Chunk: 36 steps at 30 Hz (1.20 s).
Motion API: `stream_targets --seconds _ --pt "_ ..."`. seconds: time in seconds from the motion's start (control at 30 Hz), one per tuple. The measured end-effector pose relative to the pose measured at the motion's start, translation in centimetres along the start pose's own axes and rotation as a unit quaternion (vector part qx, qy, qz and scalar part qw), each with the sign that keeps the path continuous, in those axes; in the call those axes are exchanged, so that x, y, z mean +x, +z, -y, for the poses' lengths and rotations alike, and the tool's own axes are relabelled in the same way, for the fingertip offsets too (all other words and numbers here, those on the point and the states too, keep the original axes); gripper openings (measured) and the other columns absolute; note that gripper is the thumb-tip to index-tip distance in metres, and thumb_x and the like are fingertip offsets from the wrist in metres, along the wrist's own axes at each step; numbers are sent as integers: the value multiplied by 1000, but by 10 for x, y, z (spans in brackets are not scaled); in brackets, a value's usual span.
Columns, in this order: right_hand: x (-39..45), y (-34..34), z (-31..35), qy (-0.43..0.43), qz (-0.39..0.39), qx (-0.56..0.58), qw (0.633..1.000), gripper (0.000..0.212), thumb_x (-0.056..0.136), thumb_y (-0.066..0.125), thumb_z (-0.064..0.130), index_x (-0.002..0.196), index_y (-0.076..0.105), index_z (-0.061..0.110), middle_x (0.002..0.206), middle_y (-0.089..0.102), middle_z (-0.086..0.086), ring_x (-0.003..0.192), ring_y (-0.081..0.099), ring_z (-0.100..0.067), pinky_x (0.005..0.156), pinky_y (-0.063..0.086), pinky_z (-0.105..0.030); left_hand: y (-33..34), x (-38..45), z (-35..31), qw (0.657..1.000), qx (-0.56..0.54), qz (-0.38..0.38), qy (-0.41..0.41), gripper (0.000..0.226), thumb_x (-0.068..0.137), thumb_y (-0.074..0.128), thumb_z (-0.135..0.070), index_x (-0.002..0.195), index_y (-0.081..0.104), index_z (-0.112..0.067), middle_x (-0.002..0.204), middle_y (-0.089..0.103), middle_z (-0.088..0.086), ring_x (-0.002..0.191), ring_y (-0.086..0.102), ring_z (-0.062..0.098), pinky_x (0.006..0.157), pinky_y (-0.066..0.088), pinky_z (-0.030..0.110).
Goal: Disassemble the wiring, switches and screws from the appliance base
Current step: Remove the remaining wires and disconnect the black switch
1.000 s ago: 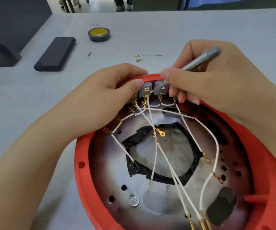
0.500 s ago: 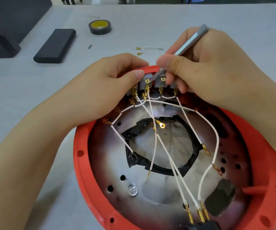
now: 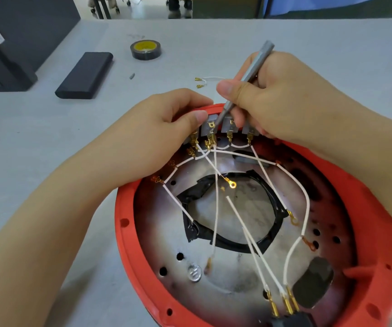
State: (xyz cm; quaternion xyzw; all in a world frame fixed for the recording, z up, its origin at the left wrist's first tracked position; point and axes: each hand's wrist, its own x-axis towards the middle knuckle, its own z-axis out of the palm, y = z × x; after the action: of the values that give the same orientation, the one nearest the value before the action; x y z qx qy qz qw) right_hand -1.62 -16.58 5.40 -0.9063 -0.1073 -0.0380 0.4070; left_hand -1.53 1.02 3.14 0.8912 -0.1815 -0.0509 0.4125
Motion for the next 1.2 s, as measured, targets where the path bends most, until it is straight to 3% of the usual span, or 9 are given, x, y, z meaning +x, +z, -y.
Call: stream_targets --seconds 0.1,0.27,0.5,0.63,0.77,0.9,0.97,1.07,1.2 --pt "-4 2 -4 -13 -20 34 999 22 95 54 34 76 47 24 59 58 5 43 50 -1 52 35 -15 0 0 0 1000 -8 3 2 25 98 49 -30 118 61 -35 105 67 -21 101 60 -3 99 44 27" --pt "-11 2 -8 -34 -44 85 995 23 95 55 32 74 46 28 53 57 8 45 53 -2 46 36 -10 -1 -1 1 1000 -16 5 1 24 98 48 -31 117 61 -37 103 69 -17 100 63 3 97 46 36" --pt "-15 1 -6 -68 -50 150 985 23 95 56 30 75 46 26 51 56 4 41 49 -6 44 34 -8 -1 -2 2 1000 -27 7 -8 24 97 49 -33 116 61 -40 103 69 -18 99 62 1 97 46 33" --pt "-19 -6 1 -114 -51 204 971 16 98 49 27 83 53 21 55 60 -9 36 42 -25 40 34 -20 -1 -1 2 1000 -25 7 -6 23 97 49 -35 116 61 -40 103 67 -21 98 61 -3 93 46 22" --pt "-28 -10 7 -86 28 80 993 17 97 51 32 85 60 23 67 69 0 40 51 -15 41 38 -18 -1 -1 2 1000 -20 8 0 24 97 49 -34 118 61 -39 104 67 -22 95 59 -7 83 42 10" --pt "-42 -5 10 -22 85 -77 993 13 75 65 40 83 55 33 76 66 18 61 60 -1 58 50 -23 -1 -1 1 1000 -20 7 5 27 97 50 -34 122 60 -36 111 65 -22 104 58 -5 94 42 19" --pt "-47 0 13 -1 91 -133 987 17 77 69 35 78 52 33 73 60 29 63 56 7 58 43 -17 -1 -2 1 1000 -20 2 6 26 97 50 -34 122 60 -35 113 64 -22 106 57 -5 95 42 19" --pt "-51 9 19 -8 66 -237 969 28 78 68 38 68 42 33 64 54 15 60 48 2 53 33 -11 -1 -2 0 1000 -11 0 7 27 97 50 -33 122 59 -34 115 63 -22 107 56 -5 92 39 10" --pt "-56 18 28 -26 47 -293 955 36 80 65 41 67 34 31 67 45 13 60 39 1 50 26 -19 -1 -3 -1 1000 -7 -2 8 29 98 49 -31 125 58 -31 117 62 -19 106 55 -5 83 34 0"
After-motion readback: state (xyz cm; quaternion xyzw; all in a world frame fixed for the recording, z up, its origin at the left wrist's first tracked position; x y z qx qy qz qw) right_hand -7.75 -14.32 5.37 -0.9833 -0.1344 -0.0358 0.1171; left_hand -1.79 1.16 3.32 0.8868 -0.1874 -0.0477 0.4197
